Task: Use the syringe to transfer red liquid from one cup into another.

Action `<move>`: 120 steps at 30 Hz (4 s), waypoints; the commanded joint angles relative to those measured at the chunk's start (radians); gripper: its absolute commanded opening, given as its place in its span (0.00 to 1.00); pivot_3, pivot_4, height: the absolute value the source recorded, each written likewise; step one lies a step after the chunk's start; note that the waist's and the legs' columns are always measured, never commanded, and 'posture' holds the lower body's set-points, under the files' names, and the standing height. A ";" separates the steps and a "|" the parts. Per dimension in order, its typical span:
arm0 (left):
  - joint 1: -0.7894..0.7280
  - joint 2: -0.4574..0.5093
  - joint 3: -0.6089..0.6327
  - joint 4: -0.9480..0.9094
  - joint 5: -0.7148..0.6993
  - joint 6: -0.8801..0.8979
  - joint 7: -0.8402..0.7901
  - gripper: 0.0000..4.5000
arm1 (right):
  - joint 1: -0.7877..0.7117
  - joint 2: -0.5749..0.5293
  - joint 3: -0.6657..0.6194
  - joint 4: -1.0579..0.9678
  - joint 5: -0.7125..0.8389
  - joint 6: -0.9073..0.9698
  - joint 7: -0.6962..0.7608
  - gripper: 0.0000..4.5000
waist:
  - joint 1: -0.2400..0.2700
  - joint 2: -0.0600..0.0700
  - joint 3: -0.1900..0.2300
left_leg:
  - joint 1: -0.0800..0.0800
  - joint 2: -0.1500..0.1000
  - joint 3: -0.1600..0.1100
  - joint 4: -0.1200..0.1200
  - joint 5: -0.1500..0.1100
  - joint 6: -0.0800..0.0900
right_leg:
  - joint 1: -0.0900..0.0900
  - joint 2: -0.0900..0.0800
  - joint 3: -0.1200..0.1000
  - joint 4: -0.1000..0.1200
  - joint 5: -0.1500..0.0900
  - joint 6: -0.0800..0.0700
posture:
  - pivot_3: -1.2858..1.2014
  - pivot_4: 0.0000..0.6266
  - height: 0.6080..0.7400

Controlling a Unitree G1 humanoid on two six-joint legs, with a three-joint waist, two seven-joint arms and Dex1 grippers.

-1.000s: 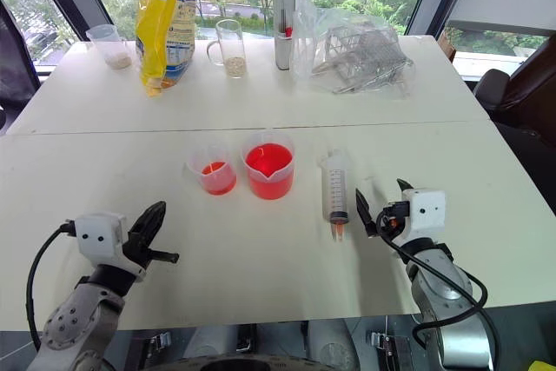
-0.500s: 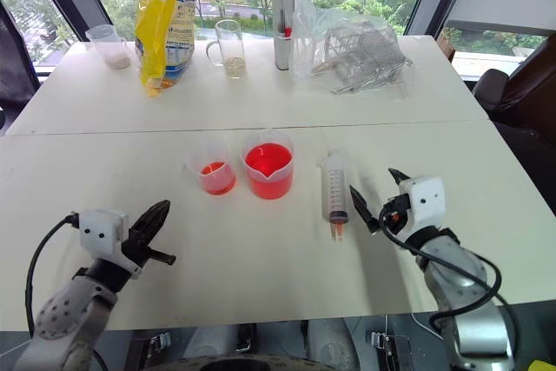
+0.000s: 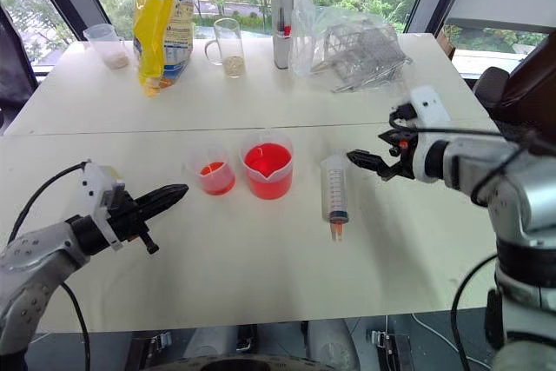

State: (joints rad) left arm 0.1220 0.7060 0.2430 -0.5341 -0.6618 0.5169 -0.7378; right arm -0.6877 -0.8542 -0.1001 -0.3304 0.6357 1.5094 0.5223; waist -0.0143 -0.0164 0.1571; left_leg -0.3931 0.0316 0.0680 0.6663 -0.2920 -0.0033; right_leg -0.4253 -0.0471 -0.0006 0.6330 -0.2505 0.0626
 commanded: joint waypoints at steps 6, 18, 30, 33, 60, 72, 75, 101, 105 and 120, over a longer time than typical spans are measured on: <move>-0.181 0.079 -0.037 0.020 -0.022 0.012 -0.125 0.00 | -0.421 -0.142 0.518 0.290 0.204 0.105 0.004 0.99 | -0.002 0.001 0.001 | -0.006 0.000 0.002 0.000 0.000 0.001 | -0.004 -0.001 0.000 -0.002 0.000 0.000 | 0.52 0.24 1.00; -0.214 0.068 -0.023 -0.030 -0.054 0.060 -0.071 0.00 | -0.748 0.052 0.933 0.849 0.597 0.105 -0.275 0.99 | -0.002 0.001 0.001 | -0.017 0.000 0.006 0.001 -0.001 0.001 | -0.017 -0.001 0.002 0.001 0.003 0.006 | 0.52 0.24 1.00; -0.167 0.041 0.004 -0.096 -0.059 0.068 0.029 0.00 | -0.762 0.302 0.846 1.300 0.621 0.105 -0.609 0.99 | -0.004 0.001 0.000 | -0.017 -0.001 0.007 0.001 -0.001 0.001 | -0.017 0.000 0.002 0.001 0.005 0.008 | 0.52 0.24 1.00; -0.164 0.038 0.004 -0.102 -0.056 0.067 0.040 0.00 | -0.750 0.325 0.825 1.323 0.643 0.105 -0.666 0.99 | -0.005 0.001 0.000 | -0.017 0.000 0.007 0.001 -0.001 0.001 | -0.017 0.001 0.002 0.002 0.006 0.009 | 0.52 0.24 1.00; -0.258 0.104 0.046 0.017 -0.089 0.094 -0.026 0.00 | -0.508 -0.009 0.519 0.717 1.073 0.104 -1.092 0.32 | 0.000 -0.002 -0.001 | -0.017 0.000 0.006 0.001 -0.001 0.002 | -0.016 0.001 0.001 0.000 0.006 0.009 | 0.52 0.24 1.00; -0.551 0.192 0.008 0.244 -0.118 0.147 -0.175 0.00 | -0.337 0.031 0.145 0.108 0.473 -0.539 -0.633 0.32 | -0.001 -0.002 -0.001 | -0.017 0.001 0.007 0.001 -0.001 0.002 | -0.017 0.003 0.002 0.000 0.007 0.012 | 0.52 0.24 1.00; -0.621 0.201 -0.004 0.295 -0.116 0.161 -0.202 0.00 | -0.345 0.103 0.065 0.098 0.496 -0.606 -0.455 0.32 | 0.000 -0.002 -0.001 | -0.017 0.001 0.008 0.001 -0.001 0.002 | -0.017 0.003 0.003 -0.001 0.007 0.012 | 0.52 0.24 1.00; -0.925 0.222 -0.076 0.467 -0.121 0.288 -0.413 0.99 | -0.016 0.371 0.208 0.003 0.099 -0.855 0.015 0.32 | 0.000 -0.002 -0.001 | -0.016 0.000 0.008 0.003 -0.001 0.002 | -0.017 0.003 0.003 0.002 0.007 0.012 | 0.52 0.24 1.00; -0.985 0.160 -0.089 0.485 -0.127 0.298 -0.386 0.99 | -0.002 0.376 0.221 0.005 0.048 -0.868 0.050 0.32 | 0.004 -0.002 -0.001 | -0.016 0.000 0.008 0.005 -0.001 0.002 | -0.016 0.003 0.003 0.003 0.007 0.012 | 0.52 0.24 1.00; -1.090 -0.045 -0.202 0.527 -0.062 0.265 -0.359 0.99 | 0.022 0.406 0.249 0.061 -0.096 -0.884 0.113 0.32 | -0.003 -0.002 -0.001 | -0.014 0.000 0.008 0.018 -0.001 0.003 | -0.015 0.005 0.008 0.017 0.007 0.013 | 0.52 0.24 1.00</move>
State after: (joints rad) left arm -0.9478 0.6557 0.0261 0.0012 -0.7278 0.7967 -1.0891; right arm -0.6478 -0.4572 0.1639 -0.2658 0.5531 0.6471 0.6334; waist -0.0173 -0.0189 0.1564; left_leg -0.4070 0.0314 0.0764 0.6840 -0.2931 -0.0007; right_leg -0.4403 -0.0417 0.0078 0.6498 -0.2433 0.0753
